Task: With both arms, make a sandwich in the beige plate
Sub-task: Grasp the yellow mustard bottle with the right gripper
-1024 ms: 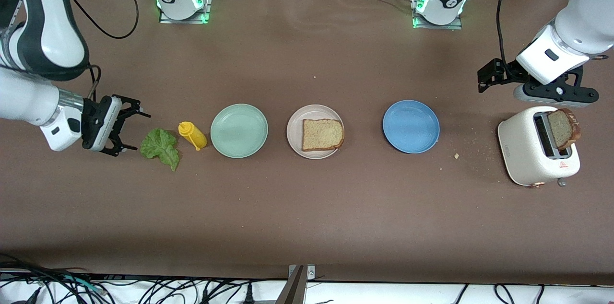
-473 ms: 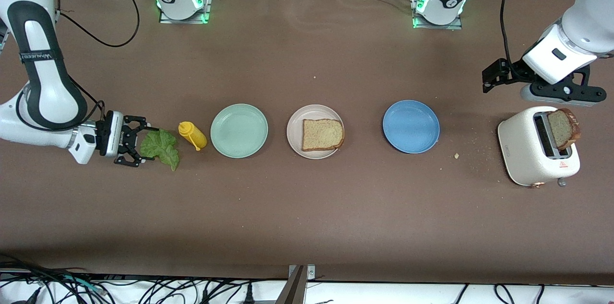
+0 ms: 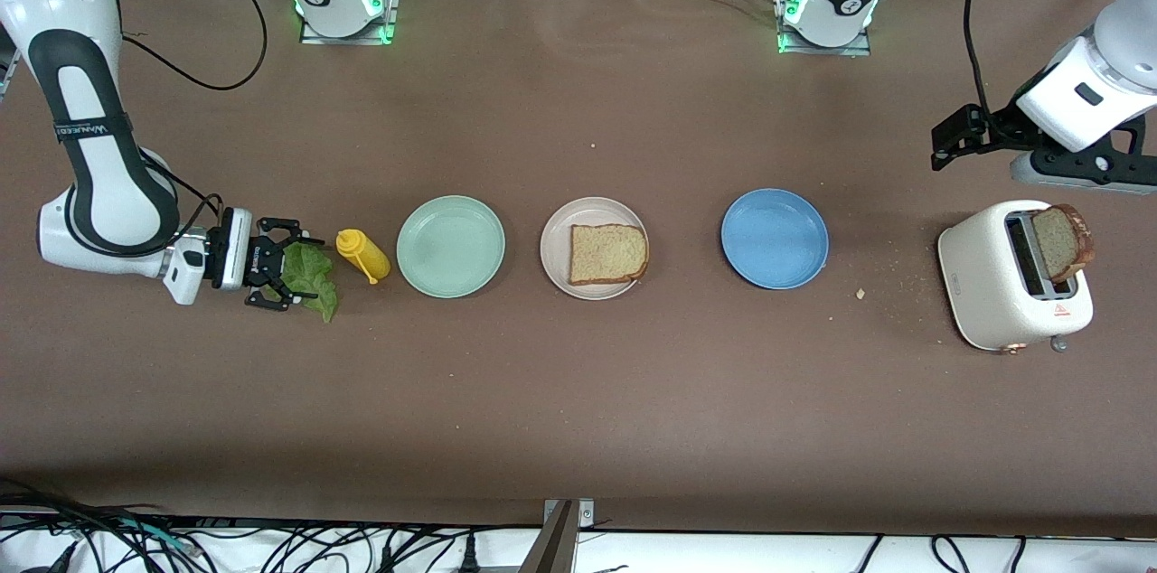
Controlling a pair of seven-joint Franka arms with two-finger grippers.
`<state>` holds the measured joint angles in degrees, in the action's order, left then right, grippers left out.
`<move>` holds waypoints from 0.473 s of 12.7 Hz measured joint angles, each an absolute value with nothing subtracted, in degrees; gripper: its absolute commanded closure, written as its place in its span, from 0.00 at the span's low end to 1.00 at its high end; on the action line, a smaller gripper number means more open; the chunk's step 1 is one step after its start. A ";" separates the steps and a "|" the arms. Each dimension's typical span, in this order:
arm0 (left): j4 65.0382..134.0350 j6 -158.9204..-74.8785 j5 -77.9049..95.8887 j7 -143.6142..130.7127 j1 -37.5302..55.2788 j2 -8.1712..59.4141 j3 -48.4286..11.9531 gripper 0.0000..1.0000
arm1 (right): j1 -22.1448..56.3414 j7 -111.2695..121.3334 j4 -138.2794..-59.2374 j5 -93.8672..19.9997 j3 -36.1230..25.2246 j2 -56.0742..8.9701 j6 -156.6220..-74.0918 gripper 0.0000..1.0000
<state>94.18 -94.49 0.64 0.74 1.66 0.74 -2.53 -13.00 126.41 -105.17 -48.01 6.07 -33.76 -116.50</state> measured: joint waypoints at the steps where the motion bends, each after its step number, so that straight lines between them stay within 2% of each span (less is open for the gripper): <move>1: 94.18 -94.48 0.70 1.07 1.18 0.70 -2.48 0.00 | -13.00 127.05 -105.57 -48.25 6.08 -33.81 -116.49 0.00; 6: 94.18 -94.11 0.74 1.36 0.90 0.67 -2.59 0.00 | -13.00 132.79 -108.47 -52.72 6.10 -36.09 -116.47 0.00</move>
